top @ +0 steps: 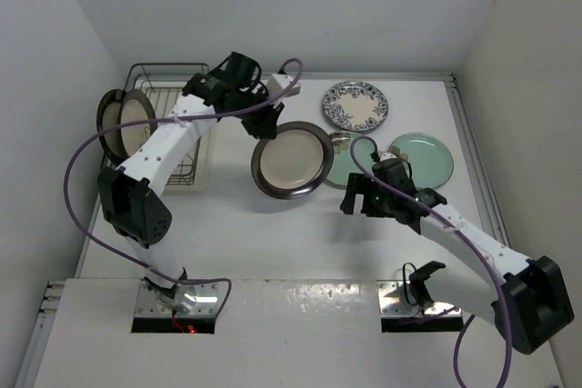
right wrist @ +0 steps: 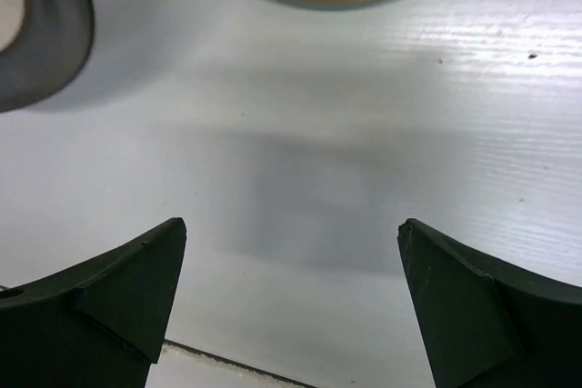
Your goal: Load the plates into the dish rack
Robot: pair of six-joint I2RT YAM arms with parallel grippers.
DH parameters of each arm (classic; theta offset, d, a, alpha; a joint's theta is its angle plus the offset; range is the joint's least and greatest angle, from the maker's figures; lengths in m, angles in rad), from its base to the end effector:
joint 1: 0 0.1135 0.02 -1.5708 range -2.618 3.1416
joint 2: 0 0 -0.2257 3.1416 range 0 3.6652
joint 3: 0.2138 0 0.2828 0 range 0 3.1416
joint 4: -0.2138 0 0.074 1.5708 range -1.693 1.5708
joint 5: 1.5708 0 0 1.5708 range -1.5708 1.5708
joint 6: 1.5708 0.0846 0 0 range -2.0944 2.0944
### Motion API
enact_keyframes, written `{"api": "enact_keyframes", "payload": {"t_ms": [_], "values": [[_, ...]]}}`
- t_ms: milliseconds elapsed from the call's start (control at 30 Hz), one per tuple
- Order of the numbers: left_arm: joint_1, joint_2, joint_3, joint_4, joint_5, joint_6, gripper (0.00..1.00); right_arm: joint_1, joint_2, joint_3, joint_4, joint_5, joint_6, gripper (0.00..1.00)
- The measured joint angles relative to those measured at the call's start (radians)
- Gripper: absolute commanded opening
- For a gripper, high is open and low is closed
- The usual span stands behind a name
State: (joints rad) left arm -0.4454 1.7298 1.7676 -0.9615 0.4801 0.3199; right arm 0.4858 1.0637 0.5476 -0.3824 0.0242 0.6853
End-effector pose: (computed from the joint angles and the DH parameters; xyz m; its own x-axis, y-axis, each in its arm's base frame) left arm 0.3617 -0.2160 0.2879 -0.4843 0.5403 -0.6882 0.8277 0.5378 -0.1602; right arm 0.2478 0.1285 0.1025 -0.8227 0.2811 -0.4942 0.0868 0.9211 0.3795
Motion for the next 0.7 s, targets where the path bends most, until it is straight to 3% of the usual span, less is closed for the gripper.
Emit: {"api": "enact_keyframes", "payload": {"t_ms": [133,300,433,567,700], "values": [[0.000,0.000,0.115,-0.066,-0.163,-0.005,0.00,-0.005,-0.030,0.022,-0.020,0.033,-0.023,1.00],[0.003,0.001,0.320,-0.137,-0.503,0.009,0.00,-0.007,-0.040,0.023,-0.038,0.056,-0.028,1.00],[0.009,-0.011,0.435,-0.099,-0.758,0.046,0.00,-0.011,-0.040,0.023,-0.047,0.055,-0.027,1.00],[0.009,-0.044,0.447,-0.040,-0.982,0.108,0.00,-0.012,-0.023,0.028,-0.055,0.054,-0.027,1.00],[0.043,-0.131,0.297,0.083,-1.139,0.171,0.00,-0.012,0.026,0.069,-0.088,0.050,-0.028,1.00]]}}
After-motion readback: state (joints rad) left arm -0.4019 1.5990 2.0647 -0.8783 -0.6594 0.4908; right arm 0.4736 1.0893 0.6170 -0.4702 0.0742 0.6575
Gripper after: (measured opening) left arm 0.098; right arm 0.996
